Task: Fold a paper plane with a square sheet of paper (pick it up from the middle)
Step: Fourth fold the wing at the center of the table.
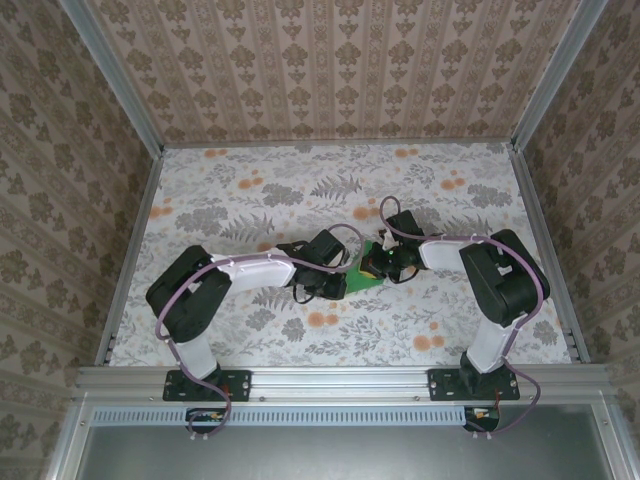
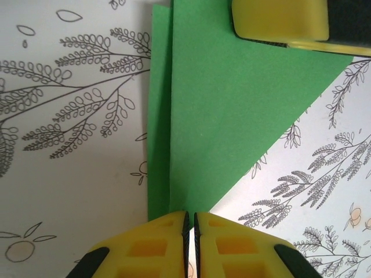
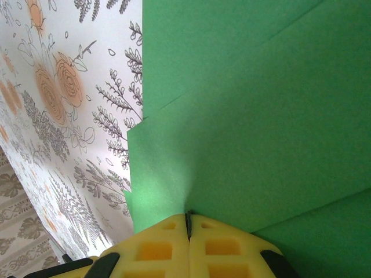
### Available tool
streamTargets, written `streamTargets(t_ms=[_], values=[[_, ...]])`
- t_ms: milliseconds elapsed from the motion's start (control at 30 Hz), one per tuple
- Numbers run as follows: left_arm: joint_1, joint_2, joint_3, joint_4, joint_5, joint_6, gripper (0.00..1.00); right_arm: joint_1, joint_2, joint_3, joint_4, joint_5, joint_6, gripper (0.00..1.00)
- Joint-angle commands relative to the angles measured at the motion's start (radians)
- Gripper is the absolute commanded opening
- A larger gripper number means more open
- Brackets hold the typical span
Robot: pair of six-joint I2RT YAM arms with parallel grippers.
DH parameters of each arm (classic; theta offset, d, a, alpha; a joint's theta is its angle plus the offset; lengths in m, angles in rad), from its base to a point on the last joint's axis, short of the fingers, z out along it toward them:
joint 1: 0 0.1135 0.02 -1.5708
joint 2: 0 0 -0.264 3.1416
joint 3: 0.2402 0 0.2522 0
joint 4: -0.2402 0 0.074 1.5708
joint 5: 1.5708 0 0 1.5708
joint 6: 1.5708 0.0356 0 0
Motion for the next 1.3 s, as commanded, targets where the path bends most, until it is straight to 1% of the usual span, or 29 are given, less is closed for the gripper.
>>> streamTargets(t_ms=[0, 167, 267, 400, 467, 600, 767, 1000, 1267], values=[[0.013, 0.013, 0.000, -0.020, -0.024, 0.013, 0.13, 0.000, 0.086, -0.035, -0.141, 0.136, -0.019, 0.04], [0.027, 0.007, -0.021, 0.006, -0.005, -0.004, 0.13, 0.000, 0.090, -0.036, -0.146, 0.136, -0.022, 0.04], [0.035, 0.006, -0.037, 0.034, 0.027, -0.016, 0.13, 0.000, 0.090, -0.031, -0.146, 0.134, -0.023, 0.04], [0.045, -0.035, -0.057, 0.124, 0.112, -0.028, 0.13, 0.000, 0.087, -0.031, -0.148, 0.134, -0.022, 0.04], [0.048, -0.063, -0.065, 0.169, 0.127, -0.039, 0.13, 0.000, 0.084, -0.030, -0.150, 0.133, -0.022, 0.04], [0.055, -0.068, -0.064, 0.201, 0.093, -0.057, 0.13, 0.000, 0.086, -0.032, -0.145, 0.131, -0.019, 0.05], [0.059, -0.032, -0.054, 0.206, 0.086, -0.071, 0.12, 0.000, 0.083, -0.032, -0.142, 0.128, -0.016, 0.05], [0.061, -0.001, -0.051, 0.191, 0.086, -0.074, 0.11, 0.000, 0.077, -0.031, -0.142, 0.121, -0.013, 0.09], [0.065, 0.025, -0.049, 0.166, 0.056, -0.071, 0.06, 0.000, 0.015, -0.007, -0.125, 0.086, -0.029, 0.12]])
